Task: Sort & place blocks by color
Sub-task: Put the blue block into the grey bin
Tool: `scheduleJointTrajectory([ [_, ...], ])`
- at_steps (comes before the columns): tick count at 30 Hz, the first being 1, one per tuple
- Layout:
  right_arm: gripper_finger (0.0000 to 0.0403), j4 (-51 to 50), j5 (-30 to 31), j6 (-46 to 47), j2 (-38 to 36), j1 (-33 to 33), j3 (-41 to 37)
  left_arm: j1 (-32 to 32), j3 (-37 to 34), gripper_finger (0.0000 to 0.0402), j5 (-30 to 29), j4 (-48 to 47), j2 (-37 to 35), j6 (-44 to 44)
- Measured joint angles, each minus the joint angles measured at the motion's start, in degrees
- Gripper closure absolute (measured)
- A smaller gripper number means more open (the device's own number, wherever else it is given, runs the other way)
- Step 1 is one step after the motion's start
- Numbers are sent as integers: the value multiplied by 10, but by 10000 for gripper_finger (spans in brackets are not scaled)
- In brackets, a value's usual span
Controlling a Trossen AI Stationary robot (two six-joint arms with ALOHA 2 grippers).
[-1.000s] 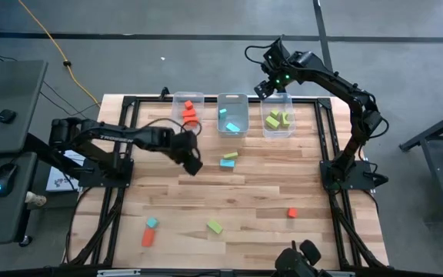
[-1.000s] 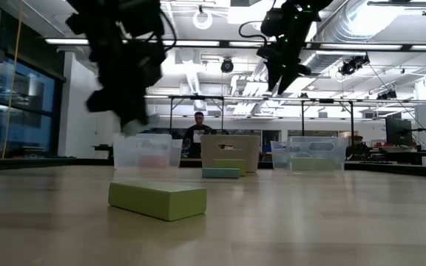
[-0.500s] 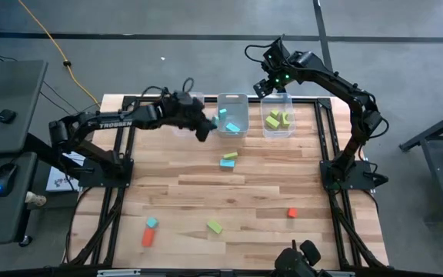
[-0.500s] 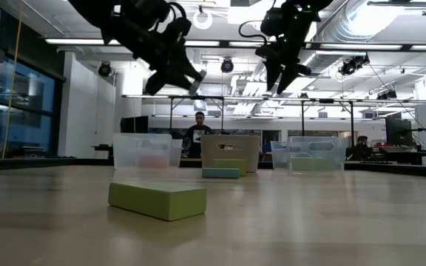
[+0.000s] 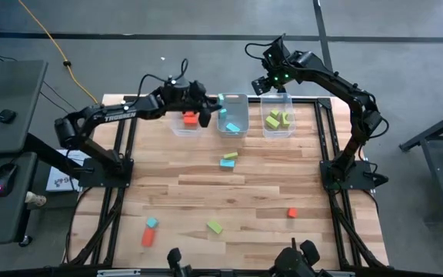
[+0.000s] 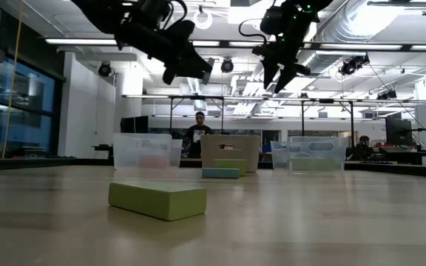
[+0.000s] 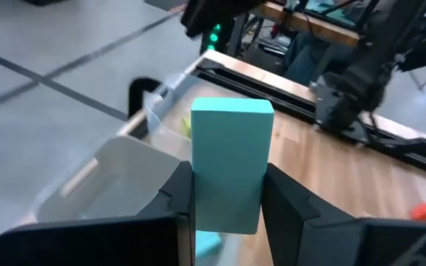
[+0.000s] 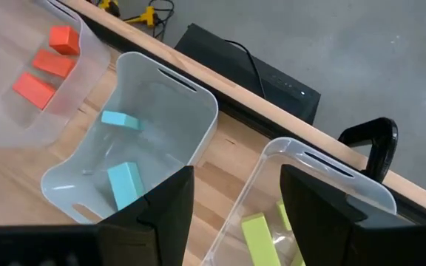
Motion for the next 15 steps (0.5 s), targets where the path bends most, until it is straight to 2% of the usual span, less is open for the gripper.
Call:
scheduleJointTrajectory([
  [7, 210, 0, 22, 15, 0, 0, 0, 20, 79, 331, 1, -53, 73, 46],
  [15, 210, 0, 28, 15, 0, 0, 0, 17, 118, 331, 38, -92, 158, 48],
])
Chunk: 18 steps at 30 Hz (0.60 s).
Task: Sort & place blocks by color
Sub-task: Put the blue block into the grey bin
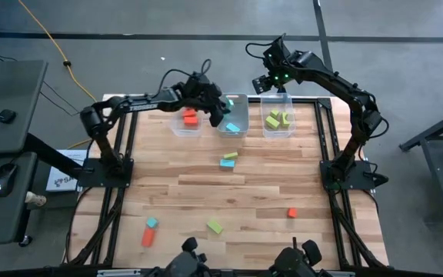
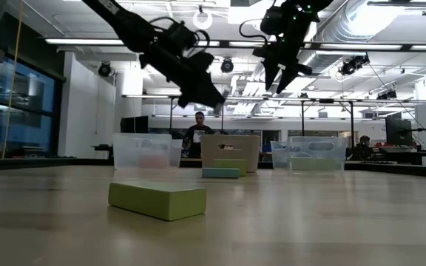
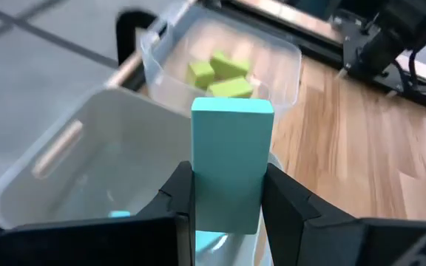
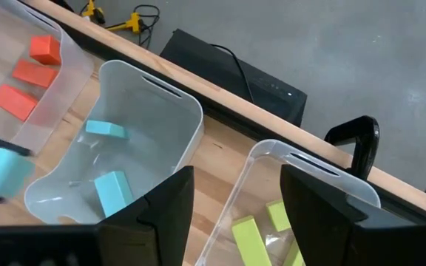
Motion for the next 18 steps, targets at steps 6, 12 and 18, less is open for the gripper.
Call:
scheduleJointTrajectory([
  [6, 210, 0, 0, 9, 0, 0, 0, -1, 19, 330, 5, -13, 58, -8],
  [12, 210, 0, 0, 9, 0, 0, 0, -1, 28, 330, 30, -36, 97, -26],
  [18, 210, 0, 0, 10, 0, 0, 0, -4, 28, 330, 28, -60, 118, -41],
])
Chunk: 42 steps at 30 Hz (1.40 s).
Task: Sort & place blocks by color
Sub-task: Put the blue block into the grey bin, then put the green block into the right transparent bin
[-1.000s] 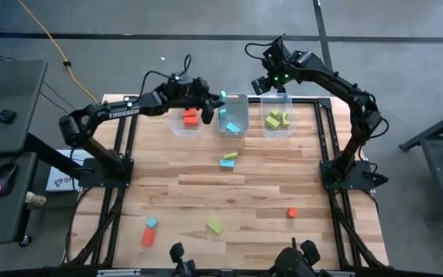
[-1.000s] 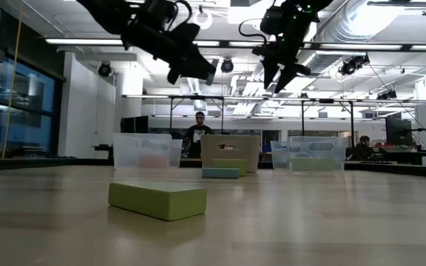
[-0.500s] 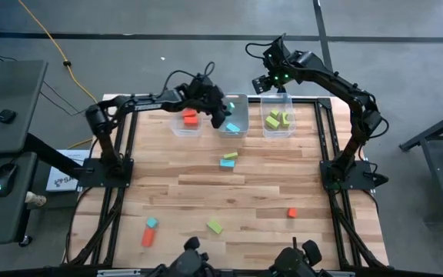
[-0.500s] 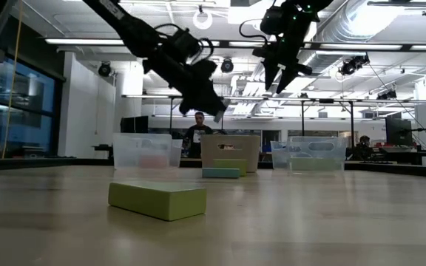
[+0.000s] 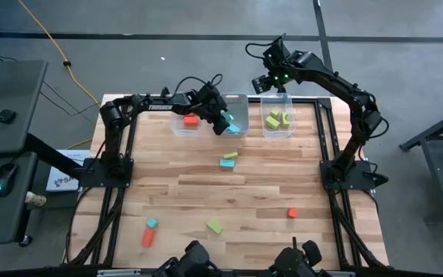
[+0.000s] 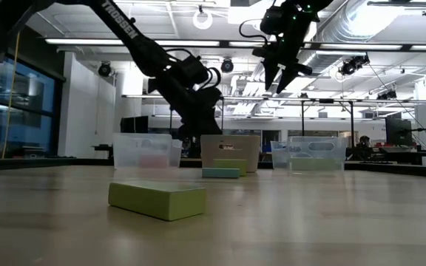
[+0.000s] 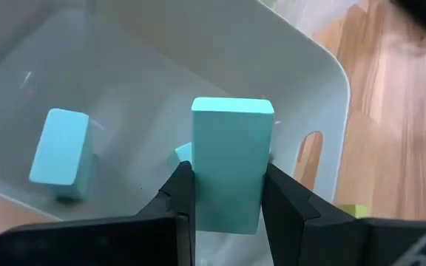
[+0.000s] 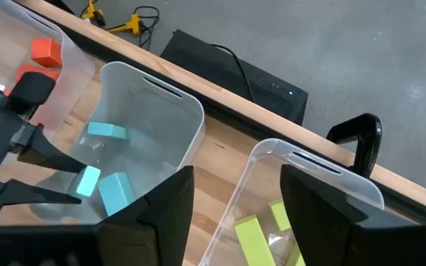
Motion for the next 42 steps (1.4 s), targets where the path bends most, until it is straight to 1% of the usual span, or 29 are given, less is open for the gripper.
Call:
scheduleJointTrajectory([
  [5, 210, 0, 0, 0, 0, 0, 0, 0, 0, 330, 0, -11, 15, -1],
  [14, 210, 0, 0, 13, 0, 0, 0, 1, 0, 327, 0, -13, 16, -14],
  [17, 210, 0, -2, 13, 0, 0, 0, 1, 0, 315, 0, -12, 16, -15],
  [25, 210, 0, -5, 13, 0, 0, 0, -1, 0, 265, -1, -12, 16, -15],
  [29, 210, 0, -5, 13, 0, 0, 0, -1, 0, 247, -1, -11, 16, -17],
  [36, 210, 0, -5, 13, 0, 0, 0, 0, 2, 237, -1, -5, 17, -36],
  [39, 210, 0, -7, 10, 0, 0, 0, 3, 23, 238, -2, -26, 19, -35],
  [42, 210, 0, -18, 10, 0, 0, 0, 7, 57, 238, -2, -60, 19, -20],
])
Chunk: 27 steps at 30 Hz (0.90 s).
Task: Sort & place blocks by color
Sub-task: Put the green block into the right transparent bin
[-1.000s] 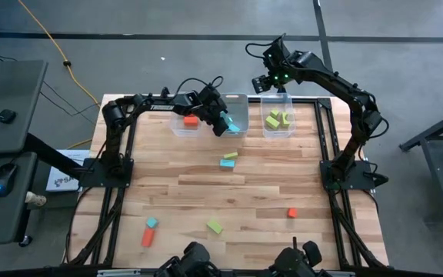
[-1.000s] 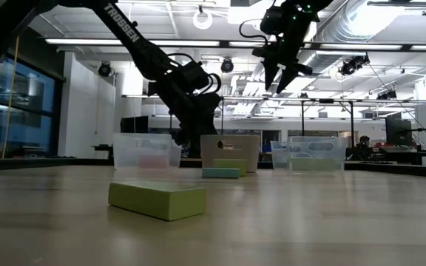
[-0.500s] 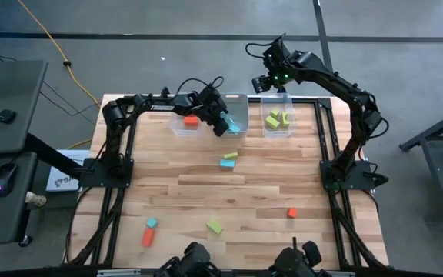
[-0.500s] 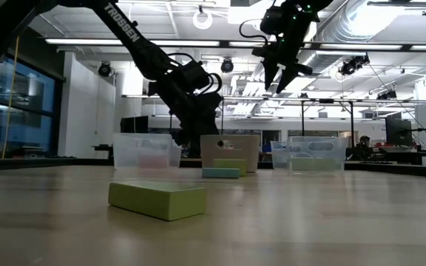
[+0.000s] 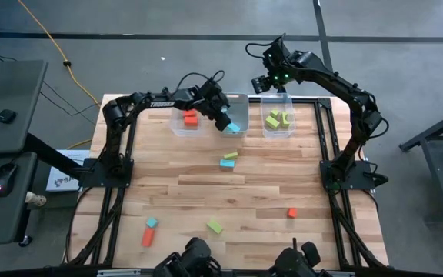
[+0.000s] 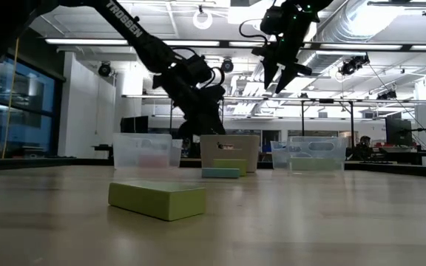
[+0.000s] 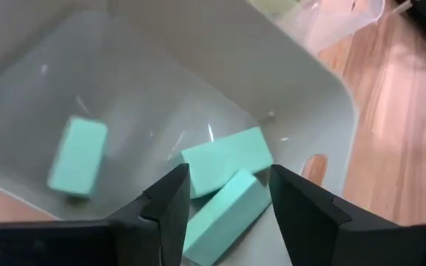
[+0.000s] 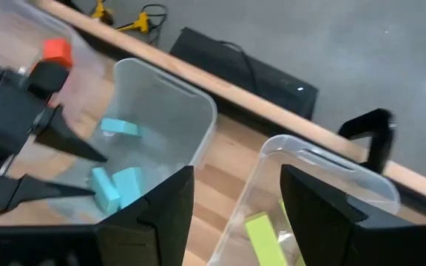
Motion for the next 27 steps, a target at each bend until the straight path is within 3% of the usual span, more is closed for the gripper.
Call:
scheduleJointTrajectory([
  [10, 210, -8, -65, -19, 0, 19, 0, 6, 121, 238, 2, -144, 0, 21],
  [27, 210, -110, -70, -103, 0, 123, 0, 29, 305, 245, -3, -446, -7, 58],
])
